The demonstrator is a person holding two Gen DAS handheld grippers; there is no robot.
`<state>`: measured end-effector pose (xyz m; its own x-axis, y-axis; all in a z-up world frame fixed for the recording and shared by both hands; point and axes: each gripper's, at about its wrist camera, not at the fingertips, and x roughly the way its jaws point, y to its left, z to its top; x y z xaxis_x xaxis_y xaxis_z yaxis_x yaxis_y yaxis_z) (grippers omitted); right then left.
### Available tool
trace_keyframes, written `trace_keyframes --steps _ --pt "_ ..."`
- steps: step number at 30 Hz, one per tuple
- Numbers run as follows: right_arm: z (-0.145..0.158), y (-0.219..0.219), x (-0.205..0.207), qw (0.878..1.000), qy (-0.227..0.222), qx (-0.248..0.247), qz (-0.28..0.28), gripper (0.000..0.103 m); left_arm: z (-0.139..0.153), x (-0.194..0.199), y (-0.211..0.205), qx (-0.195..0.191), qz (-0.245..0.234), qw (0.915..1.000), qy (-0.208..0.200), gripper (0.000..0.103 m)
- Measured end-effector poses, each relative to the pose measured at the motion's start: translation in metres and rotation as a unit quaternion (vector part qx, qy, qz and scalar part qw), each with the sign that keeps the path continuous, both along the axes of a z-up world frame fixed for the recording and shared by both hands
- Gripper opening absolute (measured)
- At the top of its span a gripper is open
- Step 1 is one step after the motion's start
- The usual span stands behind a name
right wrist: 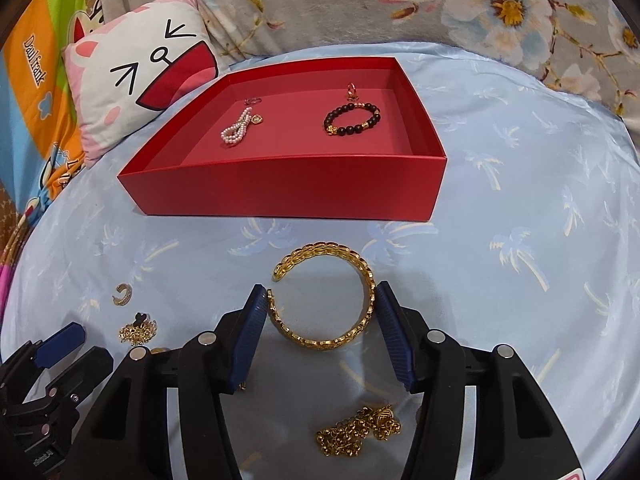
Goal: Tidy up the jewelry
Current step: 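Close the right tool on the gold bangle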
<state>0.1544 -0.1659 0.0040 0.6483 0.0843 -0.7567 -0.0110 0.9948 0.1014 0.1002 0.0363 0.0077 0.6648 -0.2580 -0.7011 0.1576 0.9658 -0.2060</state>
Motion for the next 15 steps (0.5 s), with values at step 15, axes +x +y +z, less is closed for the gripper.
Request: trace_keyframes --steps 15 --pt "0.022 -0.039 -0.086 0.998 -0.035 0.051 -0.024 0.054 0.000 -0.005 -0.029 0.017 -0.078 0.9968 -0.003 0.064"
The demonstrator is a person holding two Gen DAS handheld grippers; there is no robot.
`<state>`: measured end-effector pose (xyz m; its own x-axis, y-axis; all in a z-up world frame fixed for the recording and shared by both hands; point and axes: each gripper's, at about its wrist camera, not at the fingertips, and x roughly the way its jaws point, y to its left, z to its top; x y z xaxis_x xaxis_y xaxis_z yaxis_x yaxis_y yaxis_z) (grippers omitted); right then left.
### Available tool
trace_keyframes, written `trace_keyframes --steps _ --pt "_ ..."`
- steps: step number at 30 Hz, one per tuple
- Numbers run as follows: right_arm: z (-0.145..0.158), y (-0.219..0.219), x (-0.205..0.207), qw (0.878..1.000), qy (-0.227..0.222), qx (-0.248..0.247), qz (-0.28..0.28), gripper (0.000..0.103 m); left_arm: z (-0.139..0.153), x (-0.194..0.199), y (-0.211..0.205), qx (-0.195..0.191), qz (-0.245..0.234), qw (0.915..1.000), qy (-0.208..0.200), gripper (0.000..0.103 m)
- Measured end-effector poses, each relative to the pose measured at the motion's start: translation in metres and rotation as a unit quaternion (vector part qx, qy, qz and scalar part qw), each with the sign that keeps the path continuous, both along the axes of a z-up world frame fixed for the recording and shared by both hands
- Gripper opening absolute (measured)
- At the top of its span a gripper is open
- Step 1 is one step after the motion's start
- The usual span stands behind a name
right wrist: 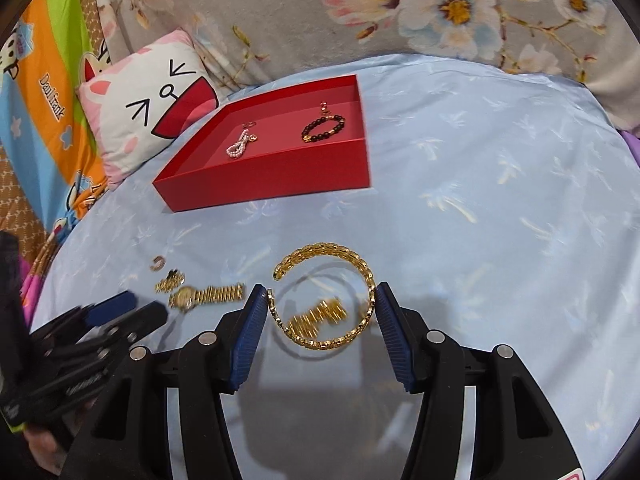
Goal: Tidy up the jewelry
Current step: 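Close the right tool on the gold bangle, then lower the left tool onto the gold watch and close on it while the right tool holds the bangle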
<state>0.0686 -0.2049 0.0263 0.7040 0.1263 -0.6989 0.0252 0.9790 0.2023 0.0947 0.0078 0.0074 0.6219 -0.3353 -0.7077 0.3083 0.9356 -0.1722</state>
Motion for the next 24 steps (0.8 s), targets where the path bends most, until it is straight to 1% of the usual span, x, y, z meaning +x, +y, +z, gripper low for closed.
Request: trace_keyframes --steps 3,8,14,16,18,21,24 --pt "0.009 -0.012 -0.021 1.000 -0.003 0.006 -0.006 0.054 -0.001 0.000 -0.013 0.001 -0.028 0.9996 0.002 0.064" --pt "0.017 -0.022 -0.041 1.000 -0.006 0.019 -0.011 0.054 -0.002 0.004 -0.031 0.008 -0.063 0.9980 0.006 0.064" --pt "0.018 -0.017 -0.045 0.999 -0.007 0.035 0.000 0.054 -0.002 0.013 -0.035 0.008 -0.072 0.9973 0.009 0.062" --pt "0.018 -0.015 -0.044 0.999 -0.006 0.040 0.004 0.054 -0.002 0.013 -0.036 0.004 -0.077 0.9970 0.010 0.059" --pt "0.016 -0.014 -0.043 0.999 -0.004 0.044 0.006 0.054 -0.002 0.012 -0.036 -0.005 -0.087 0.9961 0.013 0.055" --pt "0.015 -0.013 -0.045 0.999 -0.003 0.046 0.008 0.054 -0.003 0.003 -0.038 -0.013 -0.110 0.9937 0.016 0.054" --pt "0.013 -0.012 -0.046 0.999 -0.001 0.047 0.009 0.054 -0.003 0.001 -0.044 0.007 -0.101 0.9948 0.009 0.054"
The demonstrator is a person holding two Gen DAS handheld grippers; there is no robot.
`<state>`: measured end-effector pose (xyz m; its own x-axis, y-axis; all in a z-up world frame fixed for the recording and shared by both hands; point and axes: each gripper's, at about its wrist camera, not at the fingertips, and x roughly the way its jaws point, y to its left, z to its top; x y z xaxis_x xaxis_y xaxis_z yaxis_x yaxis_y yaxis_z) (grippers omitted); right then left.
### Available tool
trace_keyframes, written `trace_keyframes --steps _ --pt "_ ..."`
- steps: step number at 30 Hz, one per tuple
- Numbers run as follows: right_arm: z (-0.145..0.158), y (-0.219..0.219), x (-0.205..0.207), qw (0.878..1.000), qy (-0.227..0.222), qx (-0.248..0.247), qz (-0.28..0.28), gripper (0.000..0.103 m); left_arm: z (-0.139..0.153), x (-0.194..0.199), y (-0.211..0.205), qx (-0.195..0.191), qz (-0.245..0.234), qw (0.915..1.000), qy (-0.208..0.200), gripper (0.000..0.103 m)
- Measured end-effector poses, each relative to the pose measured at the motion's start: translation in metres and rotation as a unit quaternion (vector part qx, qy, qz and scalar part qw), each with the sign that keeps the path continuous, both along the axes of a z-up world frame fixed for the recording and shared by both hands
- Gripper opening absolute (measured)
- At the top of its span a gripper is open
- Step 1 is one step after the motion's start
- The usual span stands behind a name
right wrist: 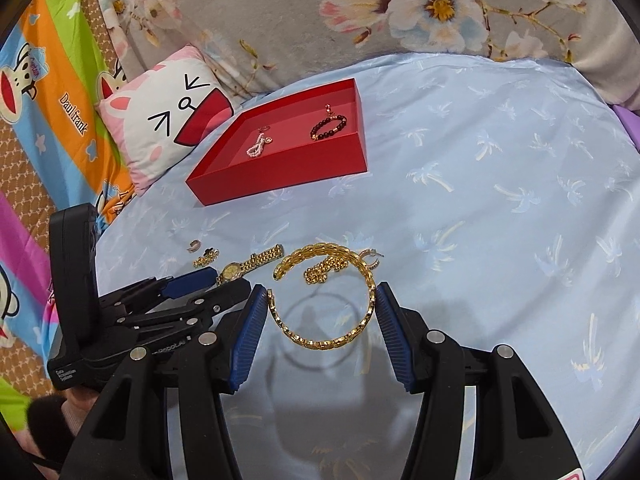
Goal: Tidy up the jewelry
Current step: 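Lower the left tool onto the gold watch and close on it while the right tool holds the bangle, then carry the watch and bangle into the red box and open both tools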
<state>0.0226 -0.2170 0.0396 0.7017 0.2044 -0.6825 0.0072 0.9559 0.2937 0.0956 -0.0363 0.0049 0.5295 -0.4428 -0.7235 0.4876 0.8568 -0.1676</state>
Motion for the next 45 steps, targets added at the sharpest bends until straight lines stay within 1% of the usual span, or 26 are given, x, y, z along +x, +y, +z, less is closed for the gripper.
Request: trace_keyframes --steps 2,4,8,10,11,13,15,21,25,32,39,45 --pt "-0.001 0.001 -0.001 1.000 0.001 0.000 0.001 0.054 0.000 0.004 -0.001 0.000 0.010 0.9999 0.001 0.054" --pt "-0.001 0.002 -0.002 1.000 0.001 0.001 0.003 0.054 0.000 0.008 -0.005 0.005 0.010 0.9999 -0.001 0.054" --pt "-0.002 0.001 -0.003 1.000 0.002 0.003 0.003 0.054 0.000 0.009 -0.013 0.022 -0.008 0.9997 -0.007 0.054" --pt "-0.003 0.000 -0.003 1.000 0.002 0.004 0.001 0.054 0.000 0.007 -0.017 0.030 -0.015 0.9994 -0.011 0.042" --pt "-0.003 -0.001 -0.002 1.000 0.003 0.005 0.000 0.054 0.000 0.006 -0.019 0.035 -0.019 0.9991 -0.013 0.039" --pt "-0.004 -0.001 -0.002 1.000 0.003 0.006 -0.001 0.054 -0.001 0.005 -0.021 0.041 -0.024 0.9987 -0.016 0.026" --pt "-0.004 -0.001 -0.003 1.000 0.003 0.006 -0.002 0.054 -0.001 0.004 -0.023 0.047 -0.024 0.9984 -0.018 0.022" --pt "-0.003 -0.003 -0.005 1.000 0.003 0.008 -0.004 0.054 0.000 -0.003 -0.026 0.051 -0.019 0.9983 -0.021 0.022" --pt "-0.001 -0.005 -0.008 1.000 0.001 0.008 -0.005 0.054 0.002 -0.009 -0.022 0.039 -0.008 0.9991 -0.016 0.022" --pt "0.008 -0.006 -0.013 1.000 -0.008 0.008 -0.003 0.054 0.028 -0.023 -0.011 -0.014 0.003 0.9999 -0.006 0.022" --pt "0.022 -0.001 -0.014 1.000 -0.018 0.007 0.006 0.054 0.064 -0.029 0.001 -0.056 0.019 0.9982 -0.005 0.022" --pt "0.045 0.001 0.001 0.999 -0.042 -0.004 0.018 0.054 0.106 -0.018 0.015 -0.077 0.029 0.9961 -0.031 0.022"
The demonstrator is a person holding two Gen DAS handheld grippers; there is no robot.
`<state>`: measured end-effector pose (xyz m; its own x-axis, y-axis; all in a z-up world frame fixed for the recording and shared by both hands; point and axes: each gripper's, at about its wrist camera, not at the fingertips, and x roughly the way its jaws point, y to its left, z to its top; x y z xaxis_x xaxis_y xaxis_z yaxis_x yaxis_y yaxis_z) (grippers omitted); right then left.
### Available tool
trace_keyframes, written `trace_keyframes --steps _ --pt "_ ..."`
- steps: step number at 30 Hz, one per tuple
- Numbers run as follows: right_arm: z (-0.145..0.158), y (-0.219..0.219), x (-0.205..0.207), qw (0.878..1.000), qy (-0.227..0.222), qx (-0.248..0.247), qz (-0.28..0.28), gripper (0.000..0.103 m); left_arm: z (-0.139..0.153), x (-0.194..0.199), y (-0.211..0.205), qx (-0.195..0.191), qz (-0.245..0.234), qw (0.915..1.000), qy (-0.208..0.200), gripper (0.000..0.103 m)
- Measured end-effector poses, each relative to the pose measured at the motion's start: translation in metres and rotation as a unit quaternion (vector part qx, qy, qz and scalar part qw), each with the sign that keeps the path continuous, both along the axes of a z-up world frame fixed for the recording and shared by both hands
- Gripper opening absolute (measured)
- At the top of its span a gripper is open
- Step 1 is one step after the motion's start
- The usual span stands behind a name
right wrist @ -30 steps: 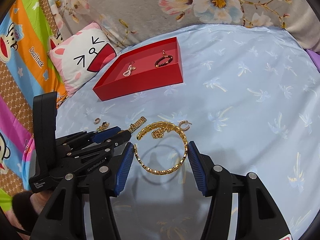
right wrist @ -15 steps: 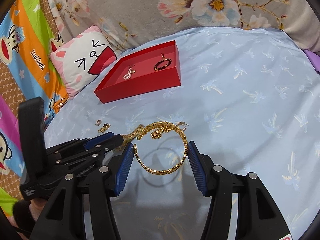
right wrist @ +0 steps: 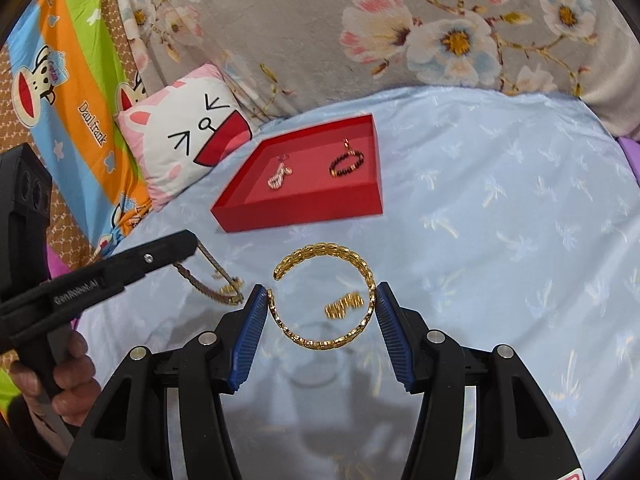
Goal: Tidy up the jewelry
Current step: 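Carry the watch and bangle into the red box and open both tools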
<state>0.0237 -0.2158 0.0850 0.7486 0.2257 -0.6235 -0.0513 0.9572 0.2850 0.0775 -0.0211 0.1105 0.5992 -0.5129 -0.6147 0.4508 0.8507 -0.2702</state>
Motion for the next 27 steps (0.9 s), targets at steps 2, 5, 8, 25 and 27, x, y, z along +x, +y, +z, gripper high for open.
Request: trace_keyframes --steps 2,5,8,25,27 --pt "0.013 -0.001 0.012 1.000 -0.013 0.000 0.005 0.054 0.016 0.009 0.003 -0.002 0.004 0.9999 -0.016 0.022" --pt "0.030 -0.002 0.033 0.999 -0.030 0.000 0.013 0.054 0.038 0.028 0.008 -0.004 0.013 0.9992 -0.037 0.022" --pt "0.046 -0.001 0.065 0.999 -0.043 -0.006 0.021 0.054 0.054 0.054 0.008 0.004 0.026 0.9980 -0.058 0.022" --pt "-0.010 0.025 0.230 0.998 0.030 -0.029 0.045 0.054 -0.005 0.189 0.002 0.023 0.072 0.9971 -0.011 0.022" --pt "-0.021 0.027 0.235 0.998 0.038 -0.035 0.048 0.054 -0.016 0.192 0.001 0.032 0.073 0.9968 -0.007 0.022"
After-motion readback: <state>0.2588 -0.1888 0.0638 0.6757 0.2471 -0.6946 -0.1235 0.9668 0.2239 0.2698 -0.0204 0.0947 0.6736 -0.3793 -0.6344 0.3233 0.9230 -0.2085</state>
